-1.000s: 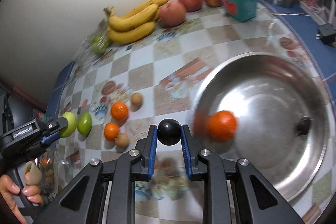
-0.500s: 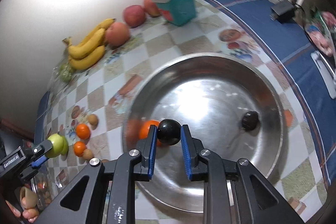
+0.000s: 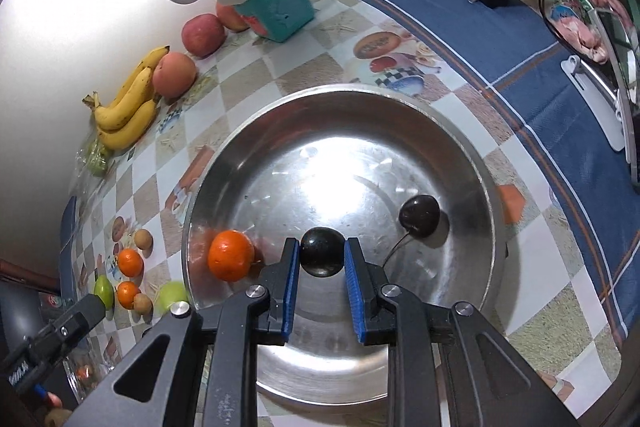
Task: Organize fruits
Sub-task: 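Carry the plum into the steel tray with the right tool and release it, then carry the green pear with the left tool toward the steel tray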
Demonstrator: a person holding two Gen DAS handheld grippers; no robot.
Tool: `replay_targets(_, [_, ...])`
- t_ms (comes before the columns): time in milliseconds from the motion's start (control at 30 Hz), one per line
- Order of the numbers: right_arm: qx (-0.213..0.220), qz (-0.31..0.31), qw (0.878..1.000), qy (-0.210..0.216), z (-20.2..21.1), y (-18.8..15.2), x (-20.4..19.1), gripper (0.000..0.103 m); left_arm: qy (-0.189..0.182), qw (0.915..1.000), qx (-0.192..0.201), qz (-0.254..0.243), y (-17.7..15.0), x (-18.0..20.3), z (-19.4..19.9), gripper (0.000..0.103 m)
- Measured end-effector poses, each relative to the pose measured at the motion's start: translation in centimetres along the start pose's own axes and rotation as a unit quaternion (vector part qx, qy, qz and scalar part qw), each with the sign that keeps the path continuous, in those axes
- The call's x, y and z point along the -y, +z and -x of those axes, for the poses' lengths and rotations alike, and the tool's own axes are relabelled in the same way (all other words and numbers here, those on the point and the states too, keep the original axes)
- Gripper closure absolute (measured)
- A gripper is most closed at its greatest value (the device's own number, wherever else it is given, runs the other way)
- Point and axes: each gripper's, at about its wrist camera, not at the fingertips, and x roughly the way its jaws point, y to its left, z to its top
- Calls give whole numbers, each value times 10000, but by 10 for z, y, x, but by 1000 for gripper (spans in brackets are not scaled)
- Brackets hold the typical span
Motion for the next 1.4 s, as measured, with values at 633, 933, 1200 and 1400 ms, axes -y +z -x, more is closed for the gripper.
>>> replay_targets(633, [-158,-15,9998,92,-4,-5,2,79,885,9932,-699,276,-25,-45,-37,40])
replay_targets(933, [-174,-45,9997,187,1,-11,3,79,896,9901,-1051,-253,-42,-30,-60,38])
replay_targets(1200, [-199,-74,9995,219,0,-11,5,79,661,9929,-942,-290,-40,-30,-71,41])
replay_targets(1400, [-227,-81,9995,212,-1,-11,5,79,360,9953,-880,-187,-31,-30,-81,46])
